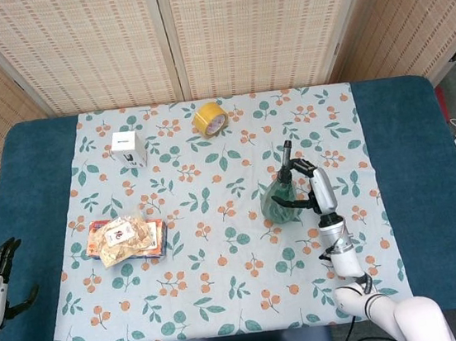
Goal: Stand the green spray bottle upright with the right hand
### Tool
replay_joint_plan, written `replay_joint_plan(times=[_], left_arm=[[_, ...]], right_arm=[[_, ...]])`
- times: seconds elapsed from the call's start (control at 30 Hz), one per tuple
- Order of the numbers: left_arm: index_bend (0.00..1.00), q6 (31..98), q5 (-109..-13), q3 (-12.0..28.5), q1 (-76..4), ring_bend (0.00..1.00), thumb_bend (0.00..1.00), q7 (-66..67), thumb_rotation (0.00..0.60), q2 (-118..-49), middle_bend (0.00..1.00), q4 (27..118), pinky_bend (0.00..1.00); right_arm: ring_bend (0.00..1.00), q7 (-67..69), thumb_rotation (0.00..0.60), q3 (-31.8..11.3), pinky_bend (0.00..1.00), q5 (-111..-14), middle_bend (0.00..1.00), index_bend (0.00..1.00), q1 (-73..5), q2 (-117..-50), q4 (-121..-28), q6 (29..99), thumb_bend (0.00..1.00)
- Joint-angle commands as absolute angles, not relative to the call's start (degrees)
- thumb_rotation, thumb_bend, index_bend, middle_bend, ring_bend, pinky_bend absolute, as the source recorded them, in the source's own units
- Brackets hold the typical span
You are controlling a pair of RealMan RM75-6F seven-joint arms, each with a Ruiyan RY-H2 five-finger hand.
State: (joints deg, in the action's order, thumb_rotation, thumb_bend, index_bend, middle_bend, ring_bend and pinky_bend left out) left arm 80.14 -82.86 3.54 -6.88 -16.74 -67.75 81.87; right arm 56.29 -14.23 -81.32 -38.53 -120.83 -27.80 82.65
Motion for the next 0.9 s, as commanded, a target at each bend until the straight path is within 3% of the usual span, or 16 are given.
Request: replay_joint_plan(times=[0.03, 0.23, 0.37, 0.47, 0.7, 0.9], left_arm=[[0.00, 79.82, -82.55, 3.57, -6.94, 0.00, 0.30, -16.72, 0.600, -67.75, 0.00, 81.91, 0.06], [0.00, 79.19, -82.10, 3.59, -7.08, 0.00, 0.30, -16.62, 0.600, -67.66, 0.00, 82.00, 0.06], [0.00, 79.19, -82.27, 3.52, -7.18, 0.00, 0.30, -15.94, 0.600, -67.81, 0.00, 81.69, 0.06], [0.00, 79.32, -82.33, 3.50, -7.16, 0.00, 0.30, -15.88, 0.600, -67.87, 0.00, 81.63, 0.06], [0.00, 79.40, -82.38, 3.42, -7.10, 0.00, 0.30, -15.71, 0.600, -67.88, 0.00, 81.78, 0.06], [0.00, 79.18, -82.53, 3.23, -7.18, 0.00, 0.30, -15.35, 0.600, -67.88, 0.00, 81.83, 0.06]], right_arm=[[0.35, 56.26, 0.600, -14.19, 0.36, -81.41, 0.59, 0.77, -38.70, -120.99, -27.46, 81.99, 0.10], [0.32, 56.05, 0.600, -13.53, 0.36, -82.23, 0.59, 0.72, -38.81, -120.68, -27.20, 81.44, 0.10], [0.30, 56.01, 0.600, -12.90, 0.36, -82.88, 0.58, 0.68, -38.50, -120.48, -26.99, 81.67, 0.01], [0.26, 56.29, 0.600, -12.26, 0.36, -83.51, 0.53, 0.59, -38.27, -120.16, -26.97, 81.73, 0.00], [0.13, 56.59, 0.600, -10.89, 0.32, -84.49, 0.37, 0.29, -37.71, -118.56, -28.13, 80.29, 0.00], [0.07, 56.03, 0.600, -10.26, 0.29, -85.01, 0.30, 0.17, -37.45, -117.43, -29.51, 79.62, 0.00]])
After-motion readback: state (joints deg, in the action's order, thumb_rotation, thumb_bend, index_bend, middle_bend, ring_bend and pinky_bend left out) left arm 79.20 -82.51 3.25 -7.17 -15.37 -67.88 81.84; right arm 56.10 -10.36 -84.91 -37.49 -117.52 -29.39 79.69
